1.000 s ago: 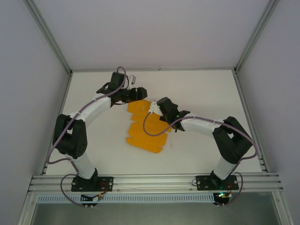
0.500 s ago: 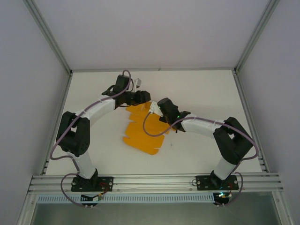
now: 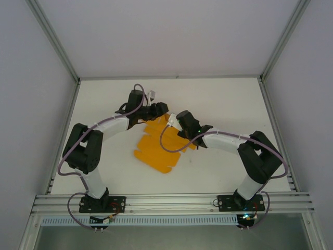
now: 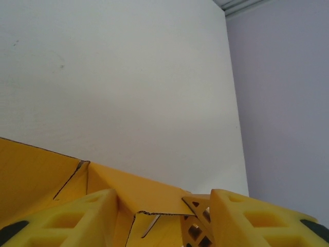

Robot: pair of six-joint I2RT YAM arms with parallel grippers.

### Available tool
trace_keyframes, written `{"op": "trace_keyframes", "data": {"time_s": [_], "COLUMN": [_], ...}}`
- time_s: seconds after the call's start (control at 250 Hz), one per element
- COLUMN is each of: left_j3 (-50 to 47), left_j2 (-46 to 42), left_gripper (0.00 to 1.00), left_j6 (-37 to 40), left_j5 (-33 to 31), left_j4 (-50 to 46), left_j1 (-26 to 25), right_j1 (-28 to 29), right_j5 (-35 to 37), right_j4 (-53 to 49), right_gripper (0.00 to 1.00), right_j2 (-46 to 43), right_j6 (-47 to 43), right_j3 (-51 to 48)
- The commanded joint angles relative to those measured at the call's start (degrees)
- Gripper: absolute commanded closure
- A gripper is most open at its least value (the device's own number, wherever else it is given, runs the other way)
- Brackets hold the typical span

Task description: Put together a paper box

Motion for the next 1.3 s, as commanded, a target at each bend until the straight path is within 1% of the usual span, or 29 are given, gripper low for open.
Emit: {"op": "trace_keyframes", "data": {"time_s": [0.0,0.04,0.08,0.164,0.204,0.291,0.307,0.375,0.407,0.475,0.547,0.587,0.663,0.743,0.846,0.918,0.962,1.23,1.298], "left_j3": [-0.4,-0.6,-1.0,-1.9,-2.6,-5.2,-5.8,-8.1,-9.2,-12.1,-13.9,-13.5,-12.2,-11.0,-9.9,-8.8,-8.6,-14.7,-15.0], "left_j2": [-5.1,-6.8,-8.5,-12.0,-13.7,-17.5,-18.2,-20.5,-21.2,-22.0,-21.3,-19.9,-16.7,-13.5,-10.2,-8.0,-7.2,-11.5,-11.4], "left_gripper": [0.41,0.36,0.3,0.11,0.01,0.0,0.0,0.0,0.0,0.0,0.0,0.0,0.0,0.0,0.0,0.0,0.02,0.03,0.04], "left_j6": [5.4,7.1,8.6,11.6,12.5,13.6,13.5,13.6,14.0,14.8,13.2,12.6,12.2,12.7,13.7,14.2,15.3,17.3,17.7], "left_j5": [-4.4,-6.8,-9.7,-16.1,-19.7,-27.4,-28.6,-32.0,-31.6,-28.0,-26.3,-26.7,-30.1,-31.2,-27.6,-26.5,-24.9,-12.2,-11.3], "left_j4": [-7.1,-9.5,-12.1,-17.6,-20.2,-23.5,-25.4,-27.5,-27.8,-25.9,-24.5,-25.4,-27.1,-27.1,-24.6,-24.4,-23.5,-13.2,-12.5], "left_j1": [-1.4,-1.4,-1.3,-1.0,-0.6,0.8,1.2,3.2,4.4,7.0,9.5,10.7,11.9,11.9,11.8,11.8,11.6,10.8,10.3], "right_j1": [0.9,0.9,0.9,0.8,0.8,0.7,0.6,0.6,0.5,0.4,0.4,0.4,0.3,0.4,0.3,0.3,0.3,0.2,0.2], "right_j5": [-2.0,-1.8,-1.2,0.1,0.5,0.6,0.6,0.6,0.7,0.6,0.6,0.4,-0.2,-0.7,-1.3,-1.6,-1.8,-2.3,-2.7], "right_j4": [4.8,4.5,4.4,3.9,3.8,3.1,3.0,2.3,2.3,1.8,1.4,1.1,0.7,0.5,0.5,0.8,0.8,0.2,0.0], "right_gripper": [1.0,1.0,1.0,1.0,1.0,1.0,1.0,1.0,1.0,1.0,1.0,1.0,1.0,1.0,1.0,1.0,1.0,1.0,1.0], "right_j2": [-2.8,-3.0,-3.3,-3.7,-4.1,-5.0,-5.2,-5.6,-5.7,-5.7,-5.5,-5.5,-5.5,-5.4,-5.1,-5.1,-5.0,-4.4,-4.4], "right_j6": [-0.8,-0.9,-1.0,-1.4,-1.6,-1.8,-1.8,-1.8,-1.8,-1.6,-1.3,-1.0,-0.7,-0.6,0.0,0.3,0.5,1.7,1.9], "right_j3": [0.2,0.3,0.4,0.5,0.4,0.1,0.1,0.0,-0.1,0.1,0.5,0.6,0.6,1.0,1.0,1.0,1.0,1.3,1.3]}}
